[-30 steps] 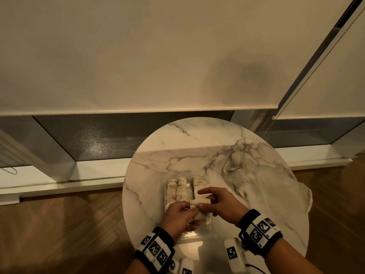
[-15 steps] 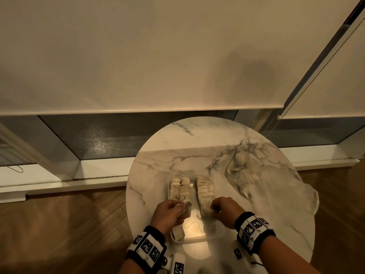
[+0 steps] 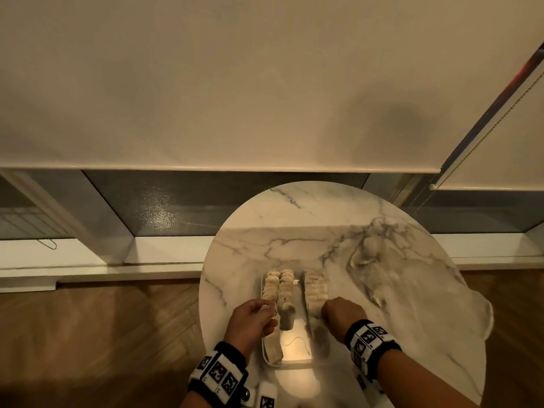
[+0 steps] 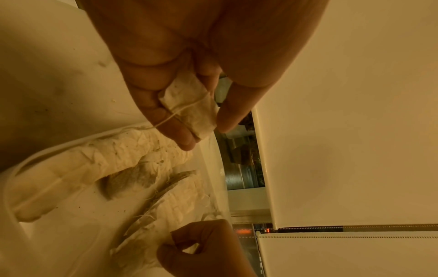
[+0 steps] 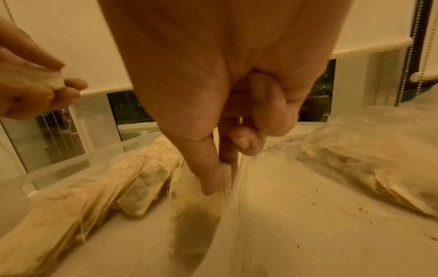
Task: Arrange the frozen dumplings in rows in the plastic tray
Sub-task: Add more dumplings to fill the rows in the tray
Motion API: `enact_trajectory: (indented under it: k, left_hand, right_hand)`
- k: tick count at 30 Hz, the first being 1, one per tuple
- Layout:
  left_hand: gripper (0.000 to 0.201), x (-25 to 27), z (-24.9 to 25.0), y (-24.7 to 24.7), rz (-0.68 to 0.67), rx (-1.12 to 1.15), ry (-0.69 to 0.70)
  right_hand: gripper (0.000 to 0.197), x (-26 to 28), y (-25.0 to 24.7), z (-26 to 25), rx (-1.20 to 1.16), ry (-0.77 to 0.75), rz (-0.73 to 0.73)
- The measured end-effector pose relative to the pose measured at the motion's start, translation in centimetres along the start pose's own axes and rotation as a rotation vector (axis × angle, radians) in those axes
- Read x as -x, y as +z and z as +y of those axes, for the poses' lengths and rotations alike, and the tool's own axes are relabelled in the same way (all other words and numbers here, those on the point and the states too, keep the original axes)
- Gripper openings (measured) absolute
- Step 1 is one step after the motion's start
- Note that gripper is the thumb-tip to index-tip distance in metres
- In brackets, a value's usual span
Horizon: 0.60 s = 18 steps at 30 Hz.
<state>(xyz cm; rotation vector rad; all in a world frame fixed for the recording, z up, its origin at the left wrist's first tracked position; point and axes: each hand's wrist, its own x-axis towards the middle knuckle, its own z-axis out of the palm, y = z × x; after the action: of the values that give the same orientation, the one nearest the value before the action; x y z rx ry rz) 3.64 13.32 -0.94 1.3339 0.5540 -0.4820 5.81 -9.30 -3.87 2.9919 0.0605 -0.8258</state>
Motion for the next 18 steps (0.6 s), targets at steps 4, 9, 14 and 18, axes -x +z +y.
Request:
enact_trajectory:
  k: [4, 9, 14, 18]
  left_hand:
    - [0.010, 0.0, -0.4, -0.2, 0.009, -0.007, 0.007]
    - [0.015, 0.2, -0.7, -0.1, 0.016, -0.007, 0.015]
    - [0.019, 0.3, -0.8, 0.1, 0.014, -0.003, 0.012]
    - [0.014, 0.2, -1.0, 0.9, -0.017, 0.068, -0.028]
  right_hand:
    - [0.028, -0.9, -0.5, -0.3, 0.096, -0.016, 0.007]
    - [0.030, -1.5, -0.7, -0.4, 0.138, -0.004, 0.015]
    - [0.038, -0.7, -0.4, -0.3, -0.033, 0.019, 0.135]
    - [0.037, 0.5, -0.7, -0.1, -0.361, 0.023, 0.281]
